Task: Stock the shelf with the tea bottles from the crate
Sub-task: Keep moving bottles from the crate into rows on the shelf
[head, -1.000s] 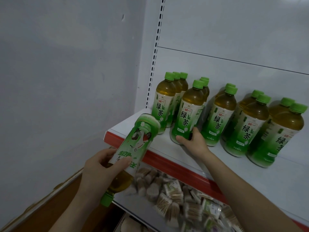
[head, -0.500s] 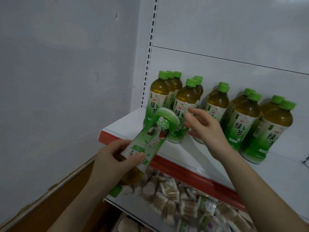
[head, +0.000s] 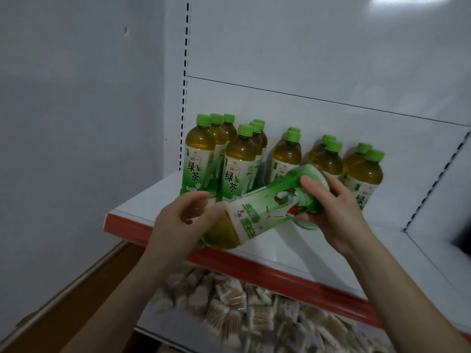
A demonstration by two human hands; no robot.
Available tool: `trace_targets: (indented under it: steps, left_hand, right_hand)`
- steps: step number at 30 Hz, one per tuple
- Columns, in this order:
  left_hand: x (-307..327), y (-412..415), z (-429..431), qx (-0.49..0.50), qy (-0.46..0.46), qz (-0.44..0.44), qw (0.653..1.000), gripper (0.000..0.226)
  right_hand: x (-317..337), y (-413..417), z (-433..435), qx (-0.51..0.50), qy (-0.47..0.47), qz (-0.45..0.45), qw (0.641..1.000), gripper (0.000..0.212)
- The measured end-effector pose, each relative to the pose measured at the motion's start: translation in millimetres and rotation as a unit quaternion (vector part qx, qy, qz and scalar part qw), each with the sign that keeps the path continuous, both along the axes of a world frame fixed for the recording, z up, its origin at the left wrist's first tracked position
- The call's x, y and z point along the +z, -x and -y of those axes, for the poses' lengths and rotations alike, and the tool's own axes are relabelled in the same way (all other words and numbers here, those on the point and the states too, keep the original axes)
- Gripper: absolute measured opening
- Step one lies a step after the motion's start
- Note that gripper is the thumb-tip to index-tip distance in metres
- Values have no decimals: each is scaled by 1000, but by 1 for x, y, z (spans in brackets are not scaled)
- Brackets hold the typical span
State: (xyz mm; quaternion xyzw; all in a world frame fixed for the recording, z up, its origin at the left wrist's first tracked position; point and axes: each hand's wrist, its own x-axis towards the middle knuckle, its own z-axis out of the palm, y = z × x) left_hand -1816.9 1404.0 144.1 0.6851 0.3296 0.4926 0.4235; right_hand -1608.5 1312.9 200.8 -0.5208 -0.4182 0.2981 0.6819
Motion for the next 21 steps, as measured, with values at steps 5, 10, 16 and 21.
trace_targets:
  steps: [5,10,16,21]
  left_hand:
    - [2,-10,2,-137,266,135,945,51]
    - [5,-18,-3,-120,269,208,933,12]
    - [11,-18,-14,-86,188,215,954,12]
    - [20,-27,-14,-64,184,218,956,8]
  right_hand:
    - [-6,-20,9,-11,-42,-14,999,89]
    - [-17,-37,20,34,29,64,997,80]
    - [-28,-39,25,29,151,331,931,61]
    - [-14,-26,17,-48,164,616,769,90]
